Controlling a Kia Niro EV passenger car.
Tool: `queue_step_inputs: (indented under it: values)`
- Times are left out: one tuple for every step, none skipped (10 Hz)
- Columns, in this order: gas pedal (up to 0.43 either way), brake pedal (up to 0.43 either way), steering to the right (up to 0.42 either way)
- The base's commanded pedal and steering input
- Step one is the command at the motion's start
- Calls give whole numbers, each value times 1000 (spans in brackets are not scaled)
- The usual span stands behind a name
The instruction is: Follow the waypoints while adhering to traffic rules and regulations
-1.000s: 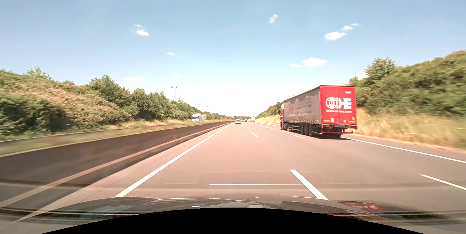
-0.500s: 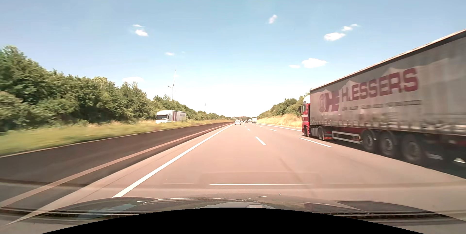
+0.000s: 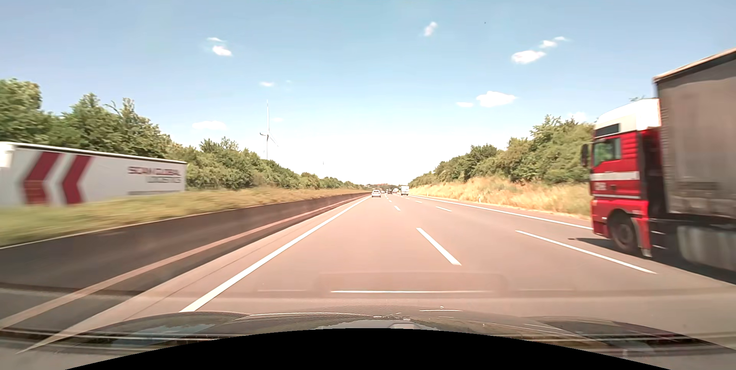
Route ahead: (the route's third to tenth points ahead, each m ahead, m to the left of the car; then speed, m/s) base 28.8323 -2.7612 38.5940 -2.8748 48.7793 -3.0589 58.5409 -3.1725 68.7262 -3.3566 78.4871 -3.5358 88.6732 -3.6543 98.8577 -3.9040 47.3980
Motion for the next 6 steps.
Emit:
queue_step_inputs:
  values:
    - [390,0,0]
    - [390,0,0]
    - [390,0,0]
    - [390,0,0]
    - [398,0,0]
    - [409,0,0]
